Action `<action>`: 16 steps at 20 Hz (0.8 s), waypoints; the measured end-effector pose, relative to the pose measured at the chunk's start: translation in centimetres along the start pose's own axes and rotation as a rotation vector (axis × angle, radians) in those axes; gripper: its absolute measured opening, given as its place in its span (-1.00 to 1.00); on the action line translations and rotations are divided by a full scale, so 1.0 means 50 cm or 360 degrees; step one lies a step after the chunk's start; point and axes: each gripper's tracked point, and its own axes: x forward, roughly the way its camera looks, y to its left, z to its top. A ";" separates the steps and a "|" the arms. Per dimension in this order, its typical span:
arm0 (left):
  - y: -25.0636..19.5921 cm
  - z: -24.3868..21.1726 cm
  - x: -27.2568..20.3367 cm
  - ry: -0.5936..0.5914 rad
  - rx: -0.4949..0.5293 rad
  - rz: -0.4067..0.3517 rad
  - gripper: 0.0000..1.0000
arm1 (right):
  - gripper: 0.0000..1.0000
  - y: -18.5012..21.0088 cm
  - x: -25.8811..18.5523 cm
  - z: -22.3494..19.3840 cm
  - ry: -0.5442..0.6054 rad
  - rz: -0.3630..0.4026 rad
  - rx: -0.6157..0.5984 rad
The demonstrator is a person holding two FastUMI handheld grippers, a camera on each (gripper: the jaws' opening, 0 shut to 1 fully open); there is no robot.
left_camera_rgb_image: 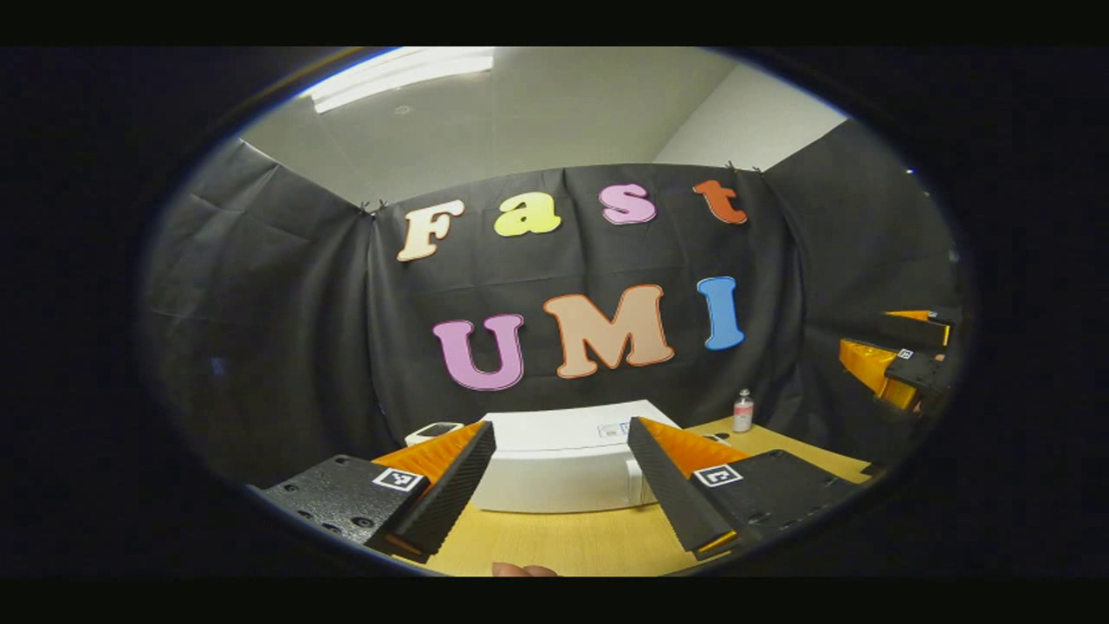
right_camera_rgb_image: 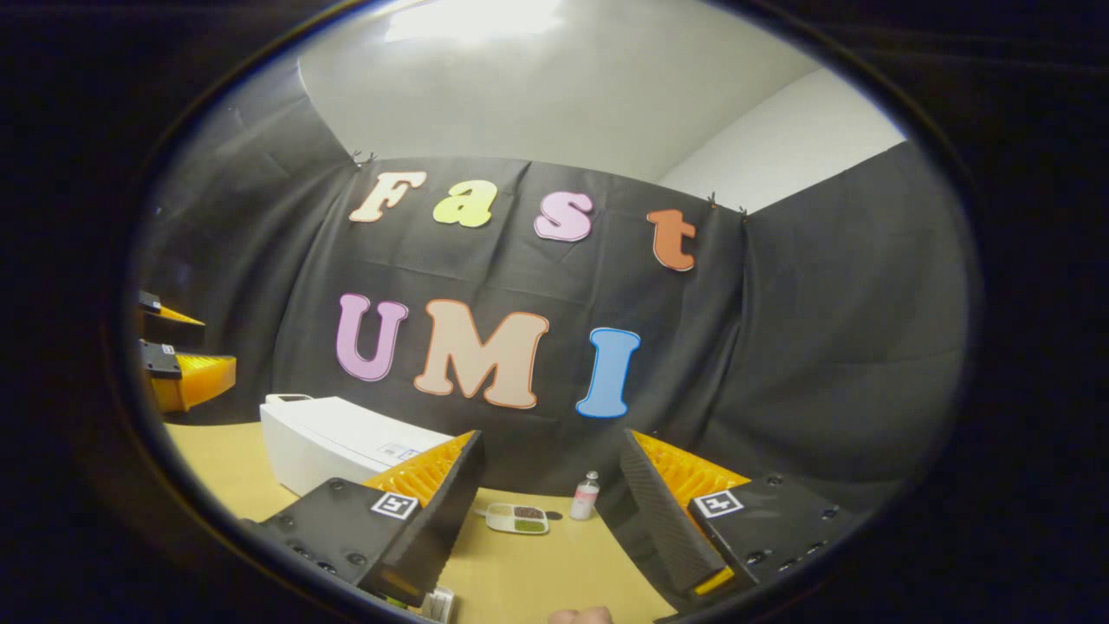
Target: Open the microwave oven with the left hand, put the food in, and close the microwave oven.
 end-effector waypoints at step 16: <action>-0.106 -0.190 0.144 0.0067 0.0005 -0.0203 0.94 | 0.94 -0.045 -0.006 -0.020 0.0050 -0.0042 -0.0106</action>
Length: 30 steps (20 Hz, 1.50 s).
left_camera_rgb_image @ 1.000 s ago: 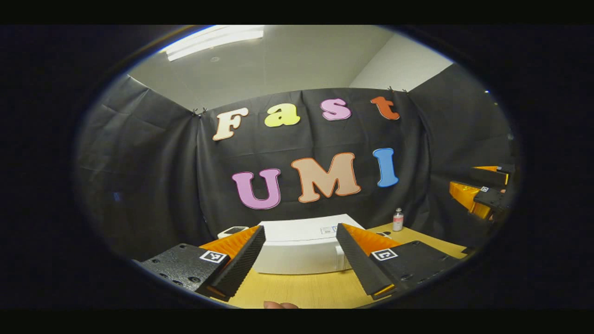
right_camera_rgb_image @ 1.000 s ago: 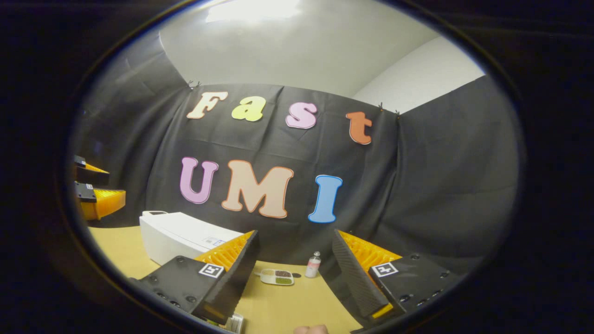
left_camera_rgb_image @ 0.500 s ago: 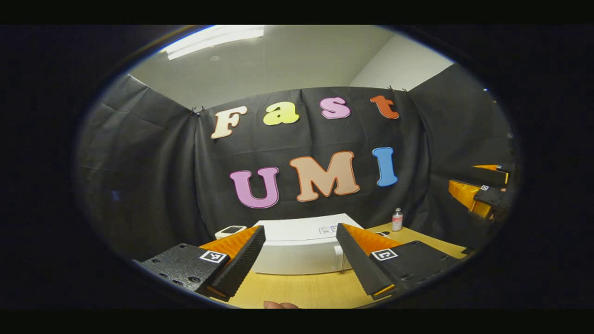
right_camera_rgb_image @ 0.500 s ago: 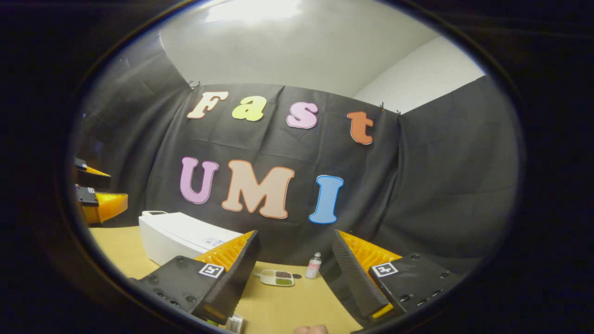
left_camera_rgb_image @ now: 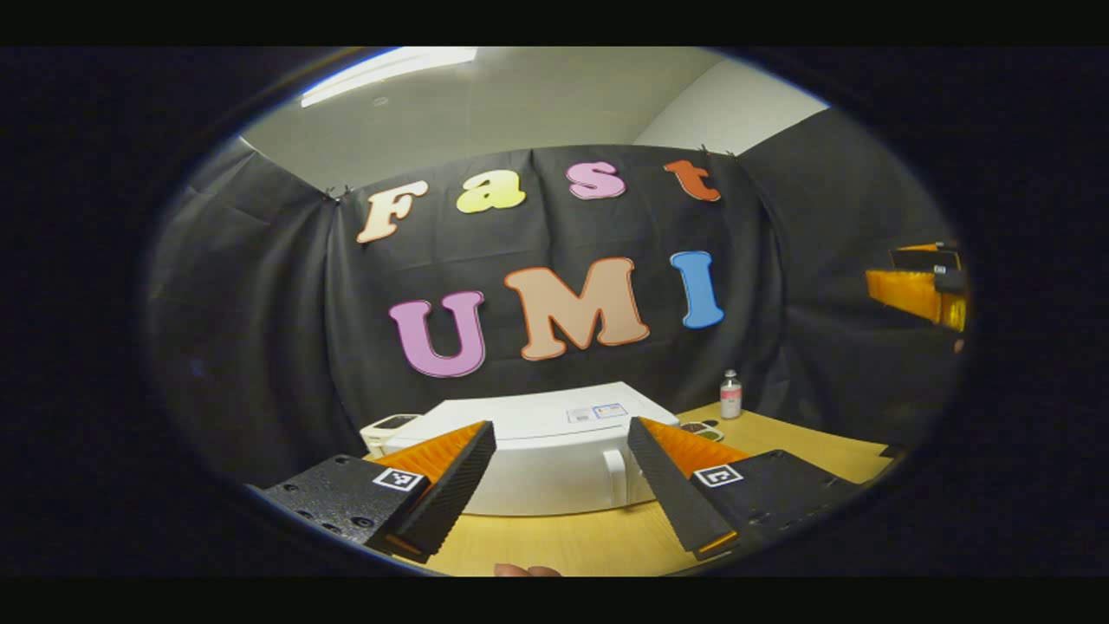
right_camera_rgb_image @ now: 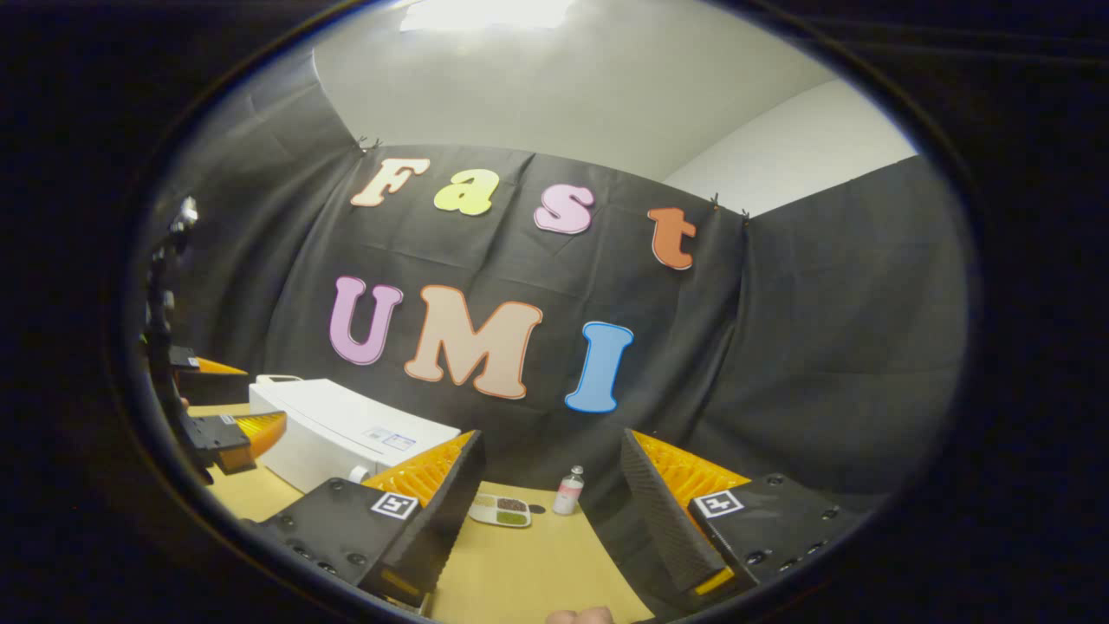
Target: Open the microwave oven with the left hand, put the food in, and close the microwave oven.
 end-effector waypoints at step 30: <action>-0.127 -0.396 0.229 0.0662 -0.0166 -0.0272 -0.96 | 0.97 -0.115 -0.074 -0.064 0.0186 -0.0163 -0.0031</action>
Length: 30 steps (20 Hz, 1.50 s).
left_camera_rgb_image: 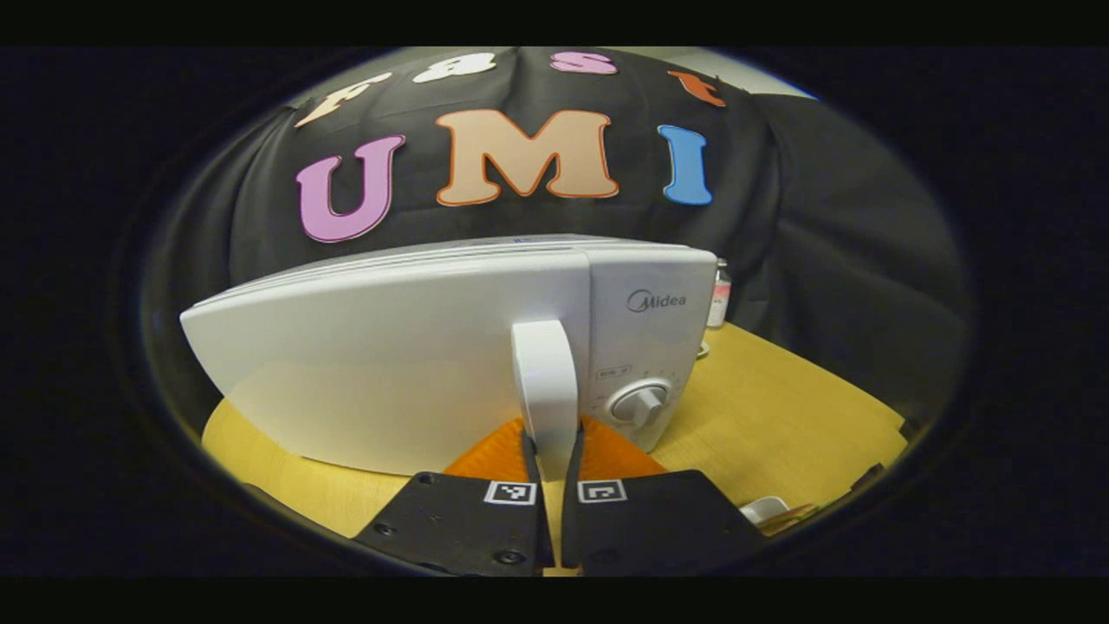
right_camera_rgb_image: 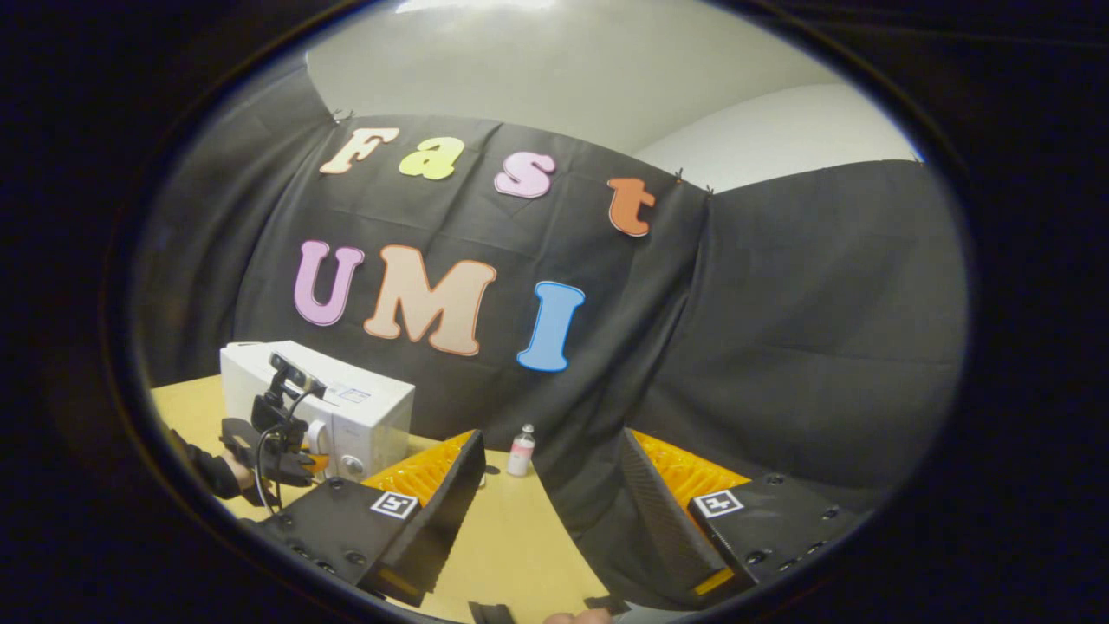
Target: Open the microwave oven with the left hand, put the food in, and close the microwave oven.
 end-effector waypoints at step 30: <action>0.409 -0.250 -0.586 0.0150 -0.0171 0.0261 -0.97 | 0.96 0.433 -0.063 -0.064 0.0056 0.0379 0.0057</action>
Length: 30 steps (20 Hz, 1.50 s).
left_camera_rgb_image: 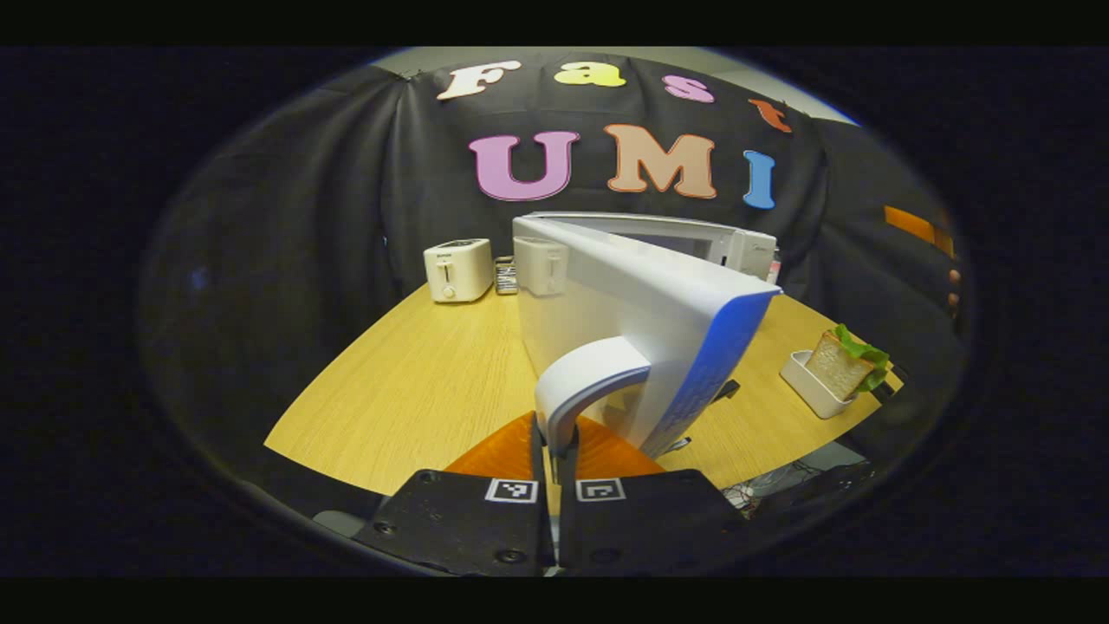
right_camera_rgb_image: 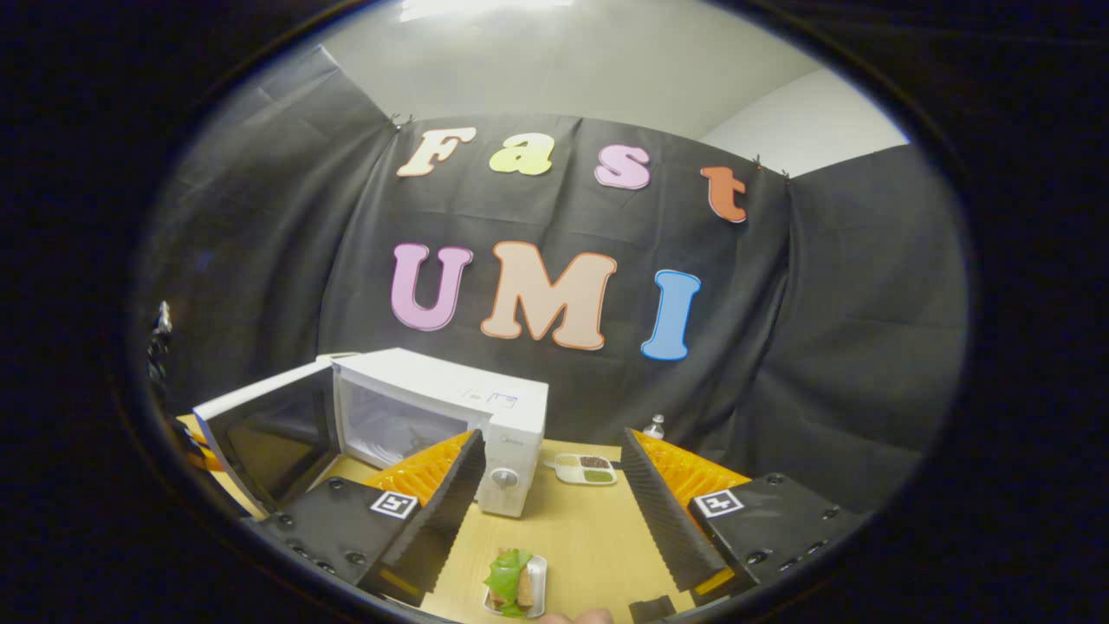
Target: Open the microwave oven with the left hand, put the food in, and close the microwave oven.
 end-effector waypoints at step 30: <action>0.009 0.110 -0.104 -0.0244 -0.0050 -0.0051 0.87 | 0.39 0.091 -0.014 -0.513 0.0899 0.0090 0.0091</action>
